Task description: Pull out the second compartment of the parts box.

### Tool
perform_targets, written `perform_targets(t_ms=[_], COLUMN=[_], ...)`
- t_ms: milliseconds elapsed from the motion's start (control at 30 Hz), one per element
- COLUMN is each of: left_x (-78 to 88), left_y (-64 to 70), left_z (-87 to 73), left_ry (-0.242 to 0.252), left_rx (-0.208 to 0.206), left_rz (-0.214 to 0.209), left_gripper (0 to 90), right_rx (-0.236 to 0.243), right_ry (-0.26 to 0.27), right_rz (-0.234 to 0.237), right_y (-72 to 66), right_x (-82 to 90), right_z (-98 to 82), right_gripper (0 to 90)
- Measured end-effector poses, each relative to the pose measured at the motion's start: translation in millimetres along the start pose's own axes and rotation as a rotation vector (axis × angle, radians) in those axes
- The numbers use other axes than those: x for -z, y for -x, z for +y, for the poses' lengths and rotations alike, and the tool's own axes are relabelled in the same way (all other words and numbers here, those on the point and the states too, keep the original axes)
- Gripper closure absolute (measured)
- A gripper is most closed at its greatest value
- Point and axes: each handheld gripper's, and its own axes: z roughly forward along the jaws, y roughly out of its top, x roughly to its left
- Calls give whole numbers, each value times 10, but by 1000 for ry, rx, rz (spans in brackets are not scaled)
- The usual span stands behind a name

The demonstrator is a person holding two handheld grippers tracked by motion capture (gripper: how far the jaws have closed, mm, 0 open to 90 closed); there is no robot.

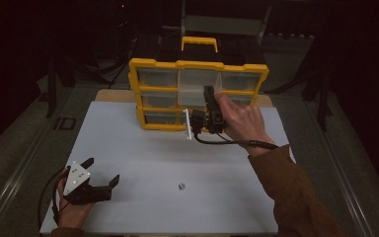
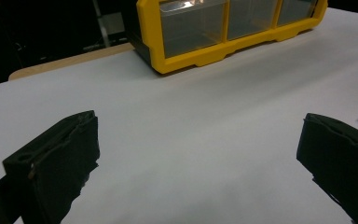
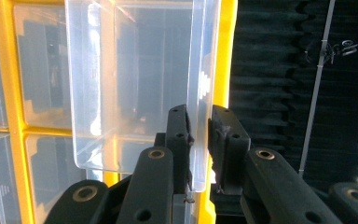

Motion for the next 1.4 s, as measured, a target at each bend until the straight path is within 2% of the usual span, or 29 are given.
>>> perform_targets(t_ms=[400, 1400], left_x=[-3, -4], left_y=[1, 0], left_z=[0, -1], left_ry=[-1, -5], left_rx=[1, -1], left_rz=[0, 4], left_gripper=[0, 0], right_rx=[4, 2], right_ry=[8, 20], right_rz=[9, 4], right_y=[0, -23], right_x=[94, 147], right_z=[12, -1], right_gripper=[776, 747])
